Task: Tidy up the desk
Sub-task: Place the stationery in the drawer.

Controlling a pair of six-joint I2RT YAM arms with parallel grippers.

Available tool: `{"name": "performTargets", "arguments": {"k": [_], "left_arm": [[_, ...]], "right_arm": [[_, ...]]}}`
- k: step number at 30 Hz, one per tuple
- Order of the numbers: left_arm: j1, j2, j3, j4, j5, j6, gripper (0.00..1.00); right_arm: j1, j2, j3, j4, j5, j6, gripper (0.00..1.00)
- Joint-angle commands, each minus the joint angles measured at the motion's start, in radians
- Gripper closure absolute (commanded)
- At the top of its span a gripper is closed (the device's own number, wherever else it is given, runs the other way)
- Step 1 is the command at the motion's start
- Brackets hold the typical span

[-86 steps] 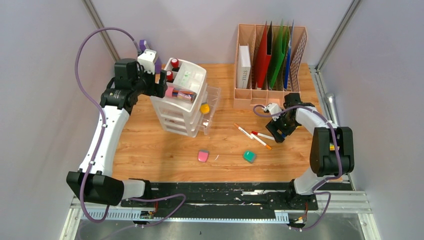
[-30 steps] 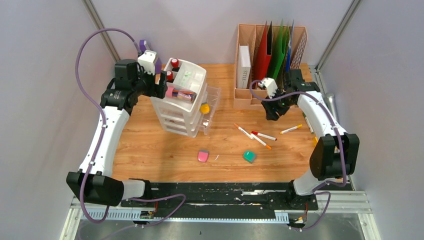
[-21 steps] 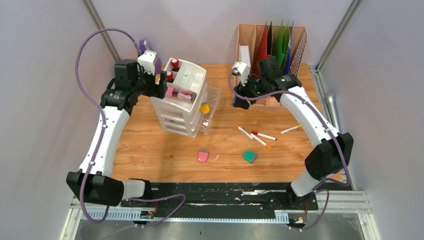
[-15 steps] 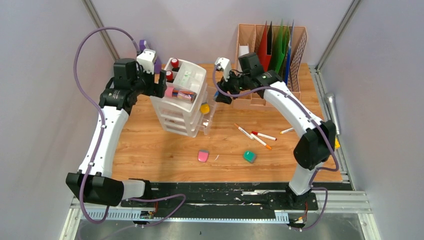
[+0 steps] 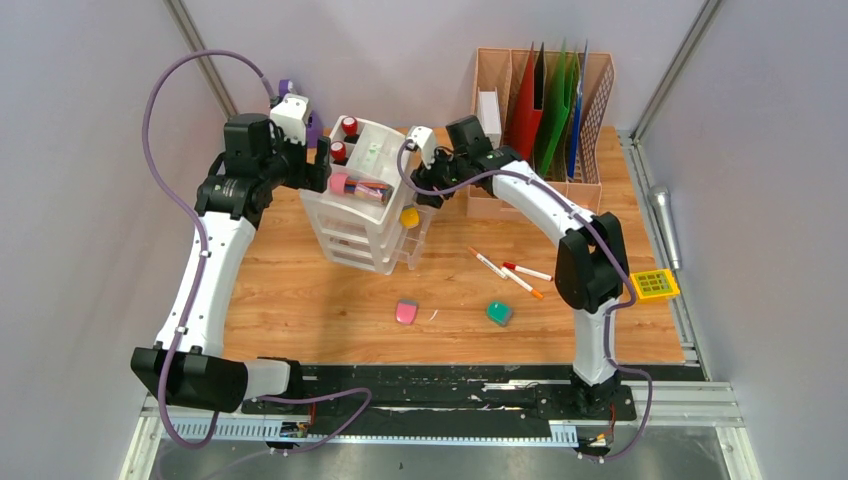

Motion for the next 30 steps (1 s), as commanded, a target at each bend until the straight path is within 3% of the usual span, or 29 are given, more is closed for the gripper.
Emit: {"name": "performTargets", "arguments": {"k": [1, 4, 6, 13, 22, 30], "left_arm": [[0.008, -0.021, 0.048, 0.006, -0.003, 0.008, 0.03], [0.008, -0.021, 0.046, 0.006, -0.001, 0.009, 0.03], [0.008, -0.021, 0.046, 0.006, 0.000, 0.010, 0.03], [0.008, -0.021, 0.044, 0.013, 0.007, 0.011, 0.03], [0.008, -0.043, 0.038, 0.013, 0.014, 0.021, 0.03], [0.008, -0.056, 0.037, 0.017, 0.013, 0.017, 0.02]], "right_arm": [[0.020, 0.009, 0.027, 0.118, 0.066, -0.040, 0.46], [0.024, -0.002, 0.014, 0.142, 0.113, -0.039, 0.17], [0.025, -0.025, -0.001, 0.143, 0.124, -0.035, 0.12], [0.023, -0.211, -0.140, 0.148, 0.140, -0.019, 0.10], [0.023, -0.567, -0.568, -0.016, 0.086, -0.055, 0.09], [0.025, -0.722, -0.893, -0.086, 0.110, -0.022, 0.09]]}}
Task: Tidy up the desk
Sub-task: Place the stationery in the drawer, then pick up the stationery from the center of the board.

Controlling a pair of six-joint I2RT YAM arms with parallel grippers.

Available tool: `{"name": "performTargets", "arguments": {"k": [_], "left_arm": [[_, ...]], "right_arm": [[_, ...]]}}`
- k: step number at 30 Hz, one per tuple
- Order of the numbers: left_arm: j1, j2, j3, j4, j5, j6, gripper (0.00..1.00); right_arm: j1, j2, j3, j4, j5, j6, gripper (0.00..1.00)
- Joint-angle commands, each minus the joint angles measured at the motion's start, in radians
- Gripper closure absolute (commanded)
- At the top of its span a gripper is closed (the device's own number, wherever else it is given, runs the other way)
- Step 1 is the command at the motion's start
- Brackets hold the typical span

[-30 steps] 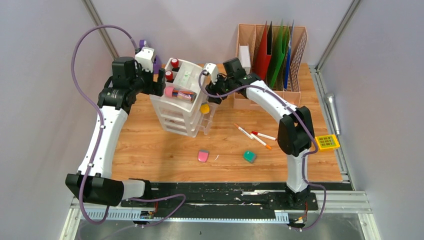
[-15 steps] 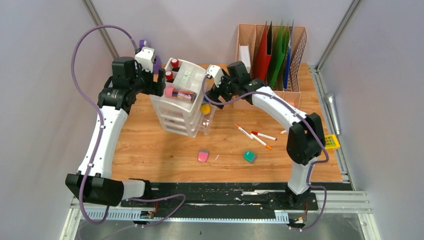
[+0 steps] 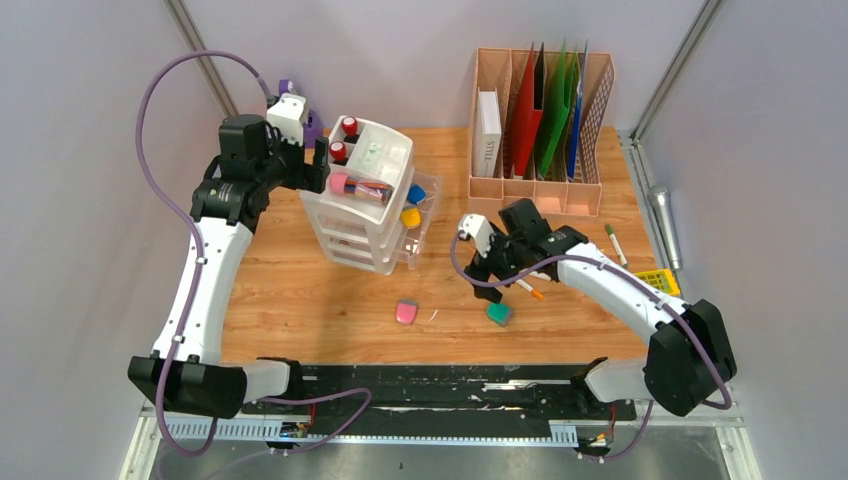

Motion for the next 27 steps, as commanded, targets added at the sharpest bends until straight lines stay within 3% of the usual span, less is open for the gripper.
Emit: {"name": "performTargets", "arguments": {"k": [1, 11, 18, 21, 27], "left_arm": [[0.008, -0.031, 0.036, 0.020, 0.011, 0.010, 0.02], [0.008, -0.031, 0.017, 0.028, 0.014, 0.005, 0.02], [0.008, -0.038, 0.005, 0.030, 0.014, 0.012, 0.02], [0.007, -0.038, 0.005, 0.030, 0.014, 0.014, 0.02], [0.008, -0.035, 0.008, 0.032, 0.016, 0.017, 0.01]], "right_arm": [[0.005, -0.056, -0.119, -0.049, 0.027, 0.014, 0.09], [0.022, 0.005, -0.227, -0.014, 0.095, 0.052, 0.08], [0.029, 0.075, -0.260, 0.027, 0.133, 0.059, 0.16], [0.033, 0.094, -0.264, 0.037, 0.136, 0.064, 0.26], [0.046, 0.102, -0.218, -0.005, 0.128, 0.072, 0.56]]}}
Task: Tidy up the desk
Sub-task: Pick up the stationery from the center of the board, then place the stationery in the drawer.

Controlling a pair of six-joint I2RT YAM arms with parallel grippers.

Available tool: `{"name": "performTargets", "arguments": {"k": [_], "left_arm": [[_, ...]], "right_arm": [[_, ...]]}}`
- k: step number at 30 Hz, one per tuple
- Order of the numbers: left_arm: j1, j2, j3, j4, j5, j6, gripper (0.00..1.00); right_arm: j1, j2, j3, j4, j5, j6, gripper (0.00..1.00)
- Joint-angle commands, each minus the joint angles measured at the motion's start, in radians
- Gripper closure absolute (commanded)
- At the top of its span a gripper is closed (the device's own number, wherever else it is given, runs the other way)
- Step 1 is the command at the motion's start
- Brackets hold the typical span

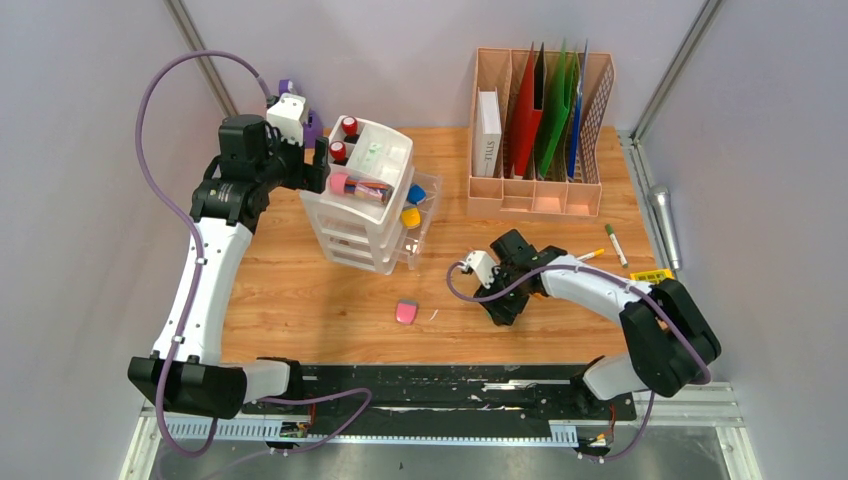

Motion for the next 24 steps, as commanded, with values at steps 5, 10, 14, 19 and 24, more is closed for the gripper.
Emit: {"name": "performTargets", "arguments": {"k": [5, 10, 14, 19, 24], "left_arm": [[0.008, -0.023, 0.012, 0.034, 0.019, 0.017, 0.01], [0.008, -0.018, 0.010, 0.039, 0.023, 0.012, 0.01], [0.008, -0.013, 0.011, 0.040, 0.024, 0.006, 0.01], [0.008, -0.016, 0.008, 0.039, 0.024, 0.004, 0.01], [0.008, -0.016, 0.007, 0.037, 0.024, 0.008, 0.01]], "right_arm": [[0.009, -0.037, 0.230, -0.075, 0.011, -0.034, 0.64], [0.009, 0.014, 0.509, -0.101, -0.078, -0.041, 0.64], [0.009, 0.135, 0.744, -0.107, -0.147, -0.011, 0.68], [0.014, 0.276, 0.908, -0.061, -0.183, 0.033, 0.70], [0.043, 0.376, 0.980, -0.035, -0.177, 0.031, 0.70]]}}
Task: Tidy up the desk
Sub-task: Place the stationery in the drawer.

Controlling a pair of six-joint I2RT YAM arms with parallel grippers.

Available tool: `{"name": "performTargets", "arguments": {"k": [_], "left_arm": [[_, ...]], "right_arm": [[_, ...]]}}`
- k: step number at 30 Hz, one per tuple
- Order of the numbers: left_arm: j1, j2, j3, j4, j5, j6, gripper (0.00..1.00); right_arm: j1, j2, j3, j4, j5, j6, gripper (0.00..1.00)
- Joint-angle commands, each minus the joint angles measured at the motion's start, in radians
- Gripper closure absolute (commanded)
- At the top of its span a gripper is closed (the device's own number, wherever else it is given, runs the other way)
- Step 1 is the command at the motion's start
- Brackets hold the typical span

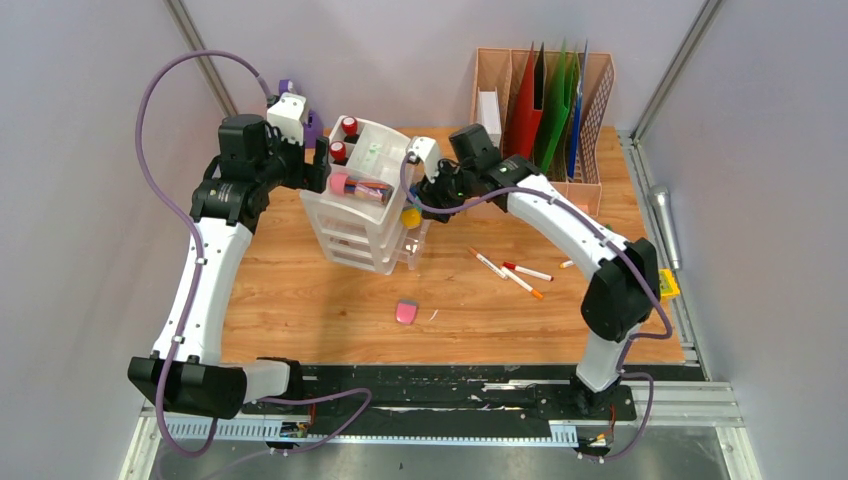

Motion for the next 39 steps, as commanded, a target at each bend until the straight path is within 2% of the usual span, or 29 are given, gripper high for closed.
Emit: {"name": "performTargets", "arguments": {"k": [1, 10, 15, 22, 26, 28, 34, 39], "left_arm": [[0.008, -0.017, 0.007, 0.030, 0.013, 0.006, 0.01], [0.008, -0.022, -0.006, 0.030, 0.011, 0.017, 0.01], [0.008, -0.023, -0.009, 0.033, 0.012, 0.018, 0.01], [0.008, -0.024, -0.011, 0.033, 0.014, 0.020, 0.01], [0.008, -0.025, -0.012, 0.031, 0.015, 0.021, 0.01], [0.008, -0.026, -0.012, 0.030, 0.016, 0.019, 0.01], [0.008, -0.032, -0.014, 0.028, 0.016, 0.020, 0.00], [0.007, -0.037, -0.016, 0.030, 0.007, 0.027, 0.00]], "right_arm": [[0.033, 0.081, 0.077, 0.029, -0.028, 0.019, 0.70], [0.073, 0.160, 0.112, 0.028, 0.001, 0.000, 0.70], [0.093, 0.175, 0.102, 0.028, 0.024, -0.017, 0.63], [0.119, 0.176, 0.093, 0.016, 0.076, -0.035, 0.44], [0.128, 0.167, 0.096, 0.011, 0.084, -0.024, 0.23], [0.128, 0.156, 0.099, 0.011, 0.085, -0.013, 0.17], [0.128, 0.079, 0.063, 0.011, 0.107, 0.001, 0.16], [0.128, -0.054, -0.071, 0.010, 0.078, 0.008, 0.16]]}}
